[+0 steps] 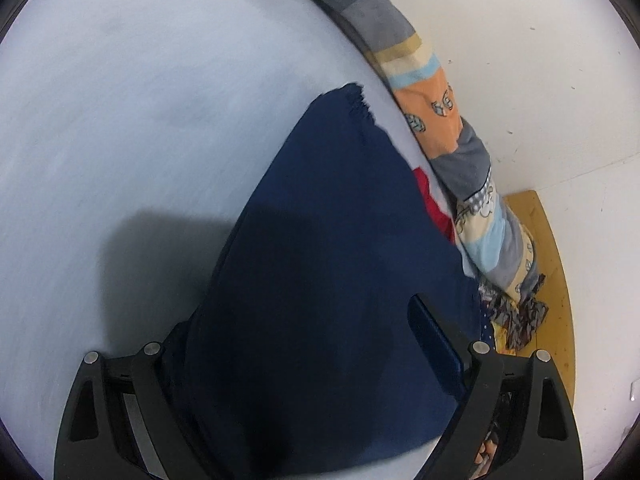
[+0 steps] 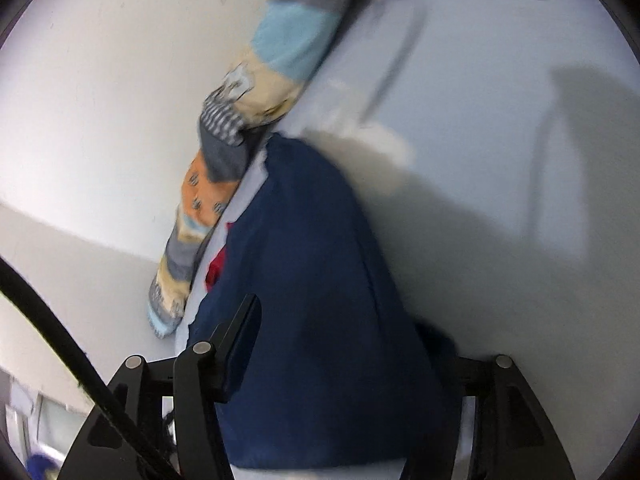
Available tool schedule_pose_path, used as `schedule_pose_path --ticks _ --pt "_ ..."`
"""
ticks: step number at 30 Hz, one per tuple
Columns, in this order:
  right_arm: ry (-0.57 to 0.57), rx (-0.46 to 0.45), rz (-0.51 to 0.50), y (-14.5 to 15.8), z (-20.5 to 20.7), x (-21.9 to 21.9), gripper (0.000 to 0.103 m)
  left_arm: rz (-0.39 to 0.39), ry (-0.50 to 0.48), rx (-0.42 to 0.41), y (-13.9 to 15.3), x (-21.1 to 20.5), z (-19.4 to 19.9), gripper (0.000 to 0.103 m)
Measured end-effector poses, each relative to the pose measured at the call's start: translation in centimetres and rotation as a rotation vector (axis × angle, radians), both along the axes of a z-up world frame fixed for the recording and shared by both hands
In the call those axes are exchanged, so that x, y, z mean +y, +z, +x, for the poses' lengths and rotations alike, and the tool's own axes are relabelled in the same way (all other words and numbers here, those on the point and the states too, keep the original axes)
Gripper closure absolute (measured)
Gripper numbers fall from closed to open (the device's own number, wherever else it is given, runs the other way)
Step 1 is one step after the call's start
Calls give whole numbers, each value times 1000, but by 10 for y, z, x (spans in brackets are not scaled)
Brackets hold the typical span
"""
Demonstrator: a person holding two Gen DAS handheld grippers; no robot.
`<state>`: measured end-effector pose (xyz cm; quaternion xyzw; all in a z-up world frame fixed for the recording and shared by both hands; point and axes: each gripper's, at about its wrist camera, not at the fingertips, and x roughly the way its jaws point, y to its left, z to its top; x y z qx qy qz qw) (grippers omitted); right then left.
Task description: Fold large clothes
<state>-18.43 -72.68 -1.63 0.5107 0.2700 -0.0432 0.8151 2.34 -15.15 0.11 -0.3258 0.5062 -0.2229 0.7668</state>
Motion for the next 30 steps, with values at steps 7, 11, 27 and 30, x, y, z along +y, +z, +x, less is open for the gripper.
schedule_pose_path --ticks 7,11,27,30 --pt "63 40 -176 22 10 19 87 96 8 -63 9 -1 -5 86" --pt "89 -45 -210 48 -6 33 89 106 -13 -114 30 -1 -20 90" --pt "70 276 -230 29 -170 50 59 217 -64 -45 20 94 -139 56" --pt "-37 285 -334 52 -203 42 59 335 17 -138 50 122 -151 54"
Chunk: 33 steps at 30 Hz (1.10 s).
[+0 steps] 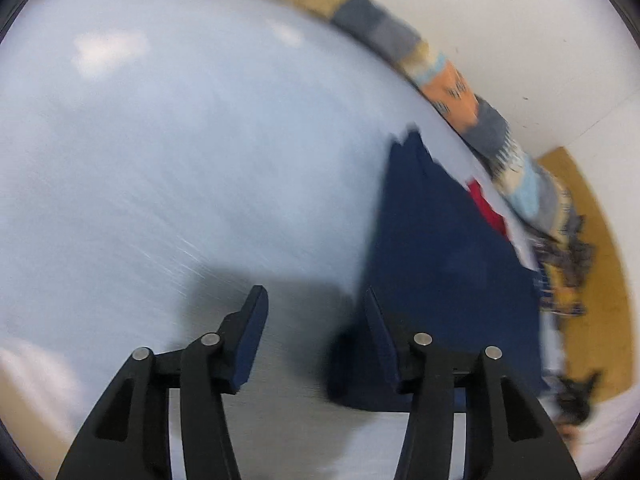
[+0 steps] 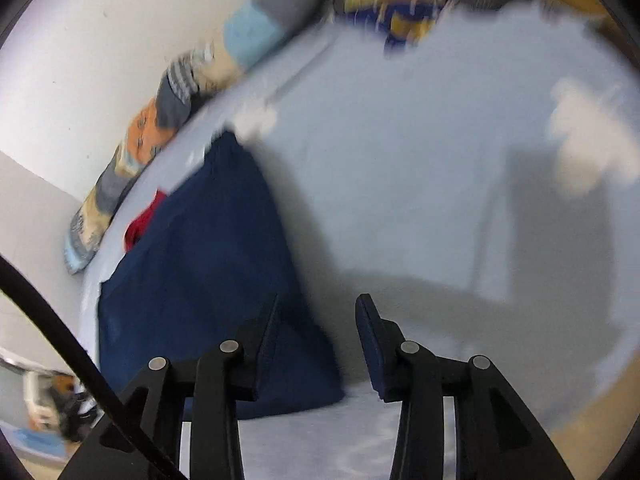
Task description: Fold large clothes
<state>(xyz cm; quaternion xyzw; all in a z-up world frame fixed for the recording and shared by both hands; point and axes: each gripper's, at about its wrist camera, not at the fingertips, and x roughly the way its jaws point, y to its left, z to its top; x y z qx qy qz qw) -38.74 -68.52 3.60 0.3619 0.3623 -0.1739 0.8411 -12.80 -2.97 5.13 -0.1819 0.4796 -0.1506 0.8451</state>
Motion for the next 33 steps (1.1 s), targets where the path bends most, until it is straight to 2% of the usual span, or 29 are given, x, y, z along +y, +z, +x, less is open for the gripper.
schedule_pose_path --ticks 2,4,5,6,8,9,10,12,13,14,15,16,17,19,21,22,24,25,26,27,29,30,32,33 --pt "46 -33 -129 33 -2 18 59 57 -30 -92 34 -6 -4 54" --pt "190 -65 -206 65 17 56 59 90 -99 -151 61 -31 -7 54" --pt "264 -70 -234 77 28 77 59 120 -154 -181 74 -52 -11 43" --pt "358 -68 -259 87 44 104 60 145 -211 -201 83 -74 -15 26" --pt "522 -47 -278 93 83 160 60 185 -319 -253 97 -124 -28 24" --pt "583 -38 -272 91 97 181 61 200 -374 -256 96 -148 -34 24" --pt "661 -21 -251 82 115 206 69 214 -425 -241 90 -174 -36 24" --pt "758 51 -216 60 139 239 78 235 -468 -173 68 -206 -37 24" --pt "797 69 -215 48 144 249 78 212 -472 -117 52 -214 -34 24" --pt "836 89 -228 34 147 258 78 180 -478 -66 34 -213 -37 29" --pt "852 126 -244 23 149 257 79 187 -483 -28 18 -214 -34 38" --pt "867 160 -252 12 148 249 81 248 -483 3 2 -213 -32 42" --pt "867 181 -276 5 144 237 83 306 -490 28 -10 -209 -27 50" --pt "803 224 -314 0 133 206 93 326 -499 8 -10 -195 -22 51" --pt "738 253 -329 -3 112 164 98 342 -449 9 -8 -171 -14 51" --pt "685 257 -291 -4 100 140 103 330 -433 21 -7 -160 -10 51" --pt "598 240 -203 -5 82 99 103 261 -372 44 0 -137 -2 51" --pt "509 285 -245 -4 73 84 103 237 -322 45 4 -125 2 51" --pt "418 364 -337 -3 71 71 103 242 -249 32 10 -112 7 51" --pt "382 384 -367 -1 68 64 103 252 -176 7 16 -100 11 51" --pt "306 341 -333 10 65 57 102 207 -99 -43 30 -89 16 51" --pt "299 319 -360 21 68 62 97 184 -81 -62 35 -88 16 51" --pt "333 235 -405 45 78 90 93 175 -70 -110 42 -99 14 49" --pt "347 186 -388 53 88 101 80 184 -87 -130 45 -110 14 44"
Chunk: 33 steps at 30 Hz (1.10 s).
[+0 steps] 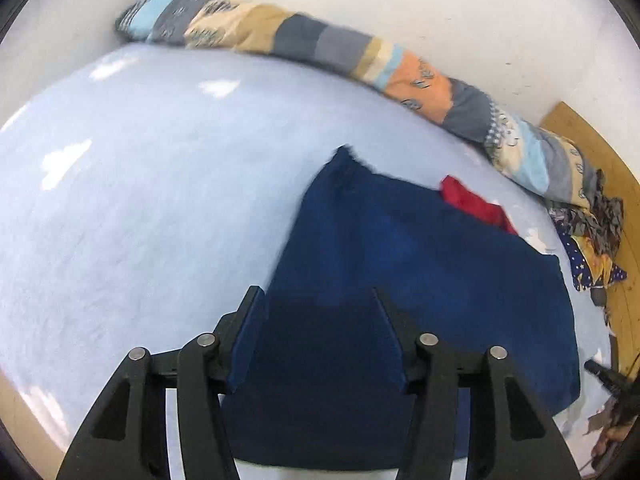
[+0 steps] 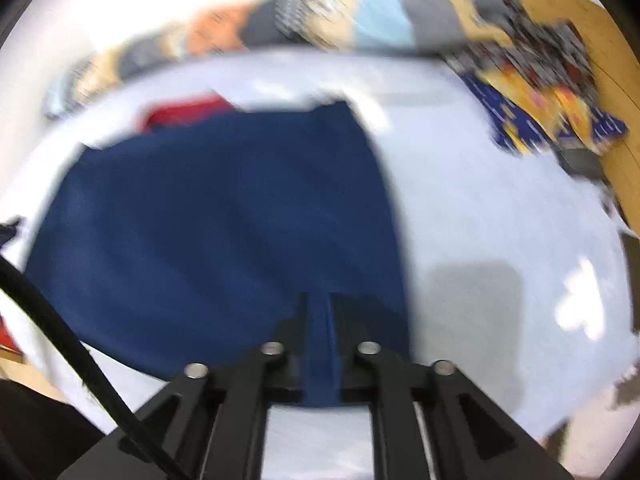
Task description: Fold large clothes
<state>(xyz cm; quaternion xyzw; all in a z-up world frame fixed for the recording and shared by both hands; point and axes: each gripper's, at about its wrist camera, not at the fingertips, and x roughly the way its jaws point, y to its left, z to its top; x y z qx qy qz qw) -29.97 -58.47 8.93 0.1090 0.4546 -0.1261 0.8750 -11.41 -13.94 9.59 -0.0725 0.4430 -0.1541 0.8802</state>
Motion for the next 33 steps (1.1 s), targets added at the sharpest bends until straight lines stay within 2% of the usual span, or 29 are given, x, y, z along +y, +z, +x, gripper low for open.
schedule_pose_path --ticks 1,2,3,5,8,9,12,13,14,16,18,21,24,26,28,30,33 --pt "27 -31 33 7 13 11 65 15 -21 -19 1 -10 -1 39" --pt "49 -58 44 12 30 24 60 38 -41 -50 3 -25 0 31" --pt "39 -44 61 13 37 31 57 64 -58 -79 4 -41 1 29" --pt "64 -30 51 6 74 52 56 122 -89 -111 0 -66 4 27" --pt "66 0 121 -18 118 62 56 213 -94 -120 -17 -108 25 25" --pt "45 33 130 -31 131 60 56 243 -95 -107 -23 -111 30 25" --pt "-12 86 147 -54 131 45 56 376 -79 -10 -56 -106 51 24" --pt "-27 90 138 -56 129 37 57 384 -73 17 -64 -105 55 22" --pt "-49 95 109 -56 128 30 57 354 -65 32 -67 -102 59 19" --pt "-108 124 38 -52 121 19 57 319 -51 37 -60 -96 60 19" --pt "-108 104 49 -41 114 19 57 289 -55 14 -47 -96 54 19" --pt "-61 78 -5 -24 99 36 56 307 -75 -69 -23 -102 31 19" --pt "-29 71 54 -22 77 50 56 329 -104 -138 -5 -102 -1 19" --pt "-20 64 95 -18 60 57 55 324 -105 -156 1 -96 -25 19" --pt "-24 53 117 -20 43 66 48 305 -98 -145 -3 -91 -46 19" --pt "-28 55 146 -26 28 73 48 301 -85 -110 -15 -84 -56 19" --pt "-18 81 165 -43 14 87 47 288 -57 13 -47 -79 -62 19"
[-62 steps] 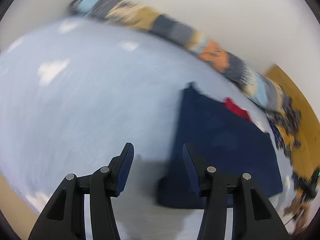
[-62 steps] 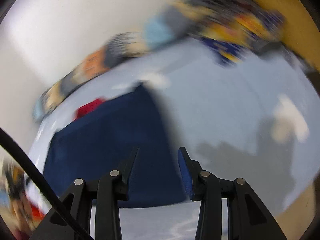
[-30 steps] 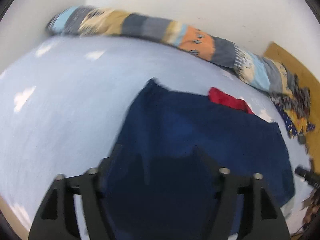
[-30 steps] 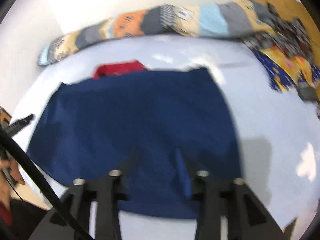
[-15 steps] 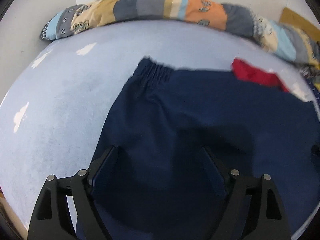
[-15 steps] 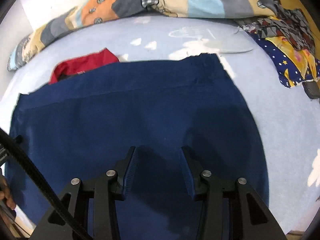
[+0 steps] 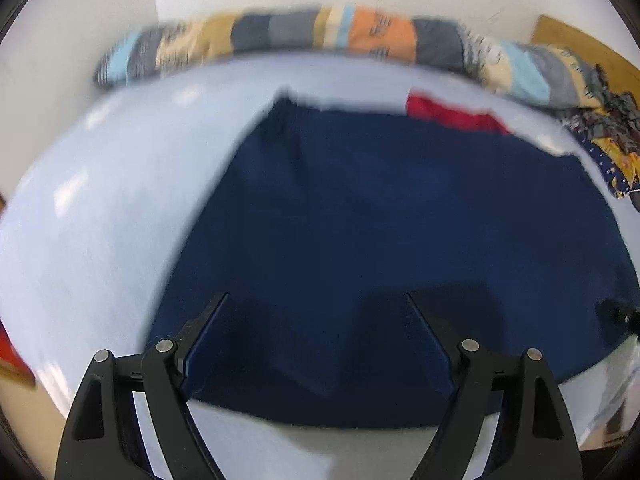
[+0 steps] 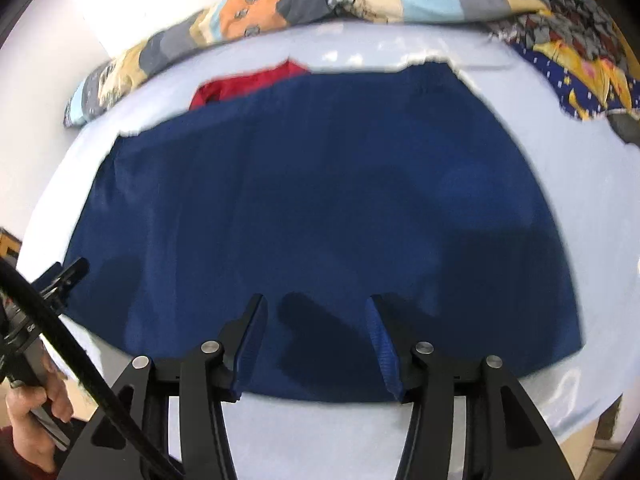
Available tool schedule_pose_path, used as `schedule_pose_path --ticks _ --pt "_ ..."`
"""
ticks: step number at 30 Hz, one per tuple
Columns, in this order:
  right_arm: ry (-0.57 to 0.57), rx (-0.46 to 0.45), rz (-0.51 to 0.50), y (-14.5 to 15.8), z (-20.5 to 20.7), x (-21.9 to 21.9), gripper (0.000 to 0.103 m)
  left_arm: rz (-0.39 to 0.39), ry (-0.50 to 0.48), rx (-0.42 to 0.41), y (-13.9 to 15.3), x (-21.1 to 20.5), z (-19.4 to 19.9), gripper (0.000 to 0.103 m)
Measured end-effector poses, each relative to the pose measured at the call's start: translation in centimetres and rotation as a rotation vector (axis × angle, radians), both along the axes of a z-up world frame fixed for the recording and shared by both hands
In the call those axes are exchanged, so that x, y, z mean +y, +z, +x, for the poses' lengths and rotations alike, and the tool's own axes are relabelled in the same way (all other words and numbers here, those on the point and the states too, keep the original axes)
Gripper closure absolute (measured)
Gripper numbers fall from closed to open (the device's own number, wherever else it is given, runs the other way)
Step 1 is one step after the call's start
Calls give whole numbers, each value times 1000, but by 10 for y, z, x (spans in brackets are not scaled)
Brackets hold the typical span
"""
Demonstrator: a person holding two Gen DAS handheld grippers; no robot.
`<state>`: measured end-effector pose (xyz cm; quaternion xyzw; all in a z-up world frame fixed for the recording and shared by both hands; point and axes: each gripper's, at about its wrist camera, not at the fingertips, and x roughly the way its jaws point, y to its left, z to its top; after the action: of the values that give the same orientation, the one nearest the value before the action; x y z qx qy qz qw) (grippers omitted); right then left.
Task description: Fold large clothes
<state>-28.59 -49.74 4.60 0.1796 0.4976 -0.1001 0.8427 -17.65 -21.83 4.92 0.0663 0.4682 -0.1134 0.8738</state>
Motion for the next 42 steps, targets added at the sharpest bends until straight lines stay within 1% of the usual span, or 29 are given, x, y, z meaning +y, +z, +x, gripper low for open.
schedule_pose_path --ticks 1,2,4,6,7,9,10,11,13,14,17,18,21,24,32,36,37,39,42 --pt "5 14 -16 -6 1 4 47 14 10 19 -8 0 0 19" --pt "10 23 -39 -11 2 8 47 35 8 12 -13 -3 -1 19" --pt "22 27 -89 -15 5 14 47 76 -2 -30 -12 -9 -5 18" --pt "20 15 -126 -11 2 20 47 72 5 -46 -10 -9 -12 18" --pt "26 -18 -146 -5 -2 26 47 60 11 -51 -9 -7 -17 18" --pt "69 -79 -168 8 -10 41 47 44 13 -75 -4 -4 -30 18" --pt "95 -98 -178 12 -13 50 47 46 13 -90 -3 -5 -37 18" --pt "127 -95 -184 12 -15 57 47 43 11 -92 -3 -5 -42 18" --pt "152 -86 -128 5 -16 70 47 34 7 -96 -5 -6 -49 18" --pt "159 -79 -116 1 -15 73 47 39 1 -96 -6 -8 -50 18" --pt "169 -59 -156 -8 -10 82 44 85 -20 -105 -13 -16 -51 14" --pt "170 -55 -152 -10 -9 81 43 93 -22 -112 -14 -17 -51 13" --pt "153 -59 -109 -12 -10 74 42 89 -20 -114 -14 -16 -51 13" --pt "156 -58 -118 -12 -11 75 42 91 -19 -119 -14 -17 -52 12" --pt "151 -56 -127 -7 -11 78 42 96 -17 -128 -13 -16 -53 12" --pt "156 -132 -150 13 -11 79 42 88 -11 -132 -11 -16 -52 12" --pt "158 -138 -159 15 -9 77 42 89 -11 -132 -11 -16 -53 12" --pt "146 -119 -160 14 2 70 42 93 -11 -133 -11 -18 -53 12" --pt "116 -39 -110 -4 17 53 42 95 -15 -135 -11 -18 -53 12"
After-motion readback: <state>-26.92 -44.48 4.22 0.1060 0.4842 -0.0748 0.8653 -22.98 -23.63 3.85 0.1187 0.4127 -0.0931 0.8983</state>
